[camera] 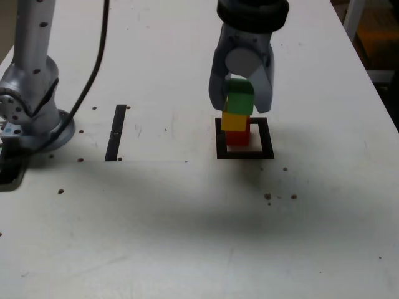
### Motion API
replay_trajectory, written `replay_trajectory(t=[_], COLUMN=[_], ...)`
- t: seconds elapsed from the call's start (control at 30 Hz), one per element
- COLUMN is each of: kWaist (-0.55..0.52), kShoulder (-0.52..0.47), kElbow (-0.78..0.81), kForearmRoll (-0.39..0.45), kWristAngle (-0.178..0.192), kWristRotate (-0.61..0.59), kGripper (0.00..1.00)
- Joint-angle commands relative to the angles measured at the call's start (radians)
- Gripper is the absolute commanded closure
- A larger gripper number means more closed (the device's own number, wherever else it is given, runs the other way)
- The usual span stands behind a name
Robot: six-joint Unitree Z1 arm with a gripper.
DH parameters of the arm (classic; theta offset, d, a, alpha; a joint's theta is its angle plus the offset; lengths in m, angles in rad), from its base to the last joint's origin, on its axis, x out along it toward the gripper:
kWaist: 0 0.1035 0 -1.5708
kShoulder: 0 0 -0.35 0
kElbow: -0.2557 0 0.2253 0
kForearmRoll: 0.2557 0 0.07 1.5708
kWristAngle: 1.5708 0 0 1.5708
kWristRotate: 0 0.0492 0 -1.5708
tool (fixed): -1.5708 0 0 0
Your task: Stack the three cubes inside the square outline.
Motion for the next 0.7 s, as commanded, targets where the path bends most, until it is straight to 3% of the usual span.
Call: replay_trajectory(t=[0.0, 0.67], kWaist=[0.008, 0.031], kShoulder=[0.002, -0.01], kElbow=[0.013, 0.01], kForearmRoll=[-0.012, 0.048], kWristAngle=[0.006, 0.021], kWristRotate=[0.007, 0.019], kGripper=[0.75, 0.59])
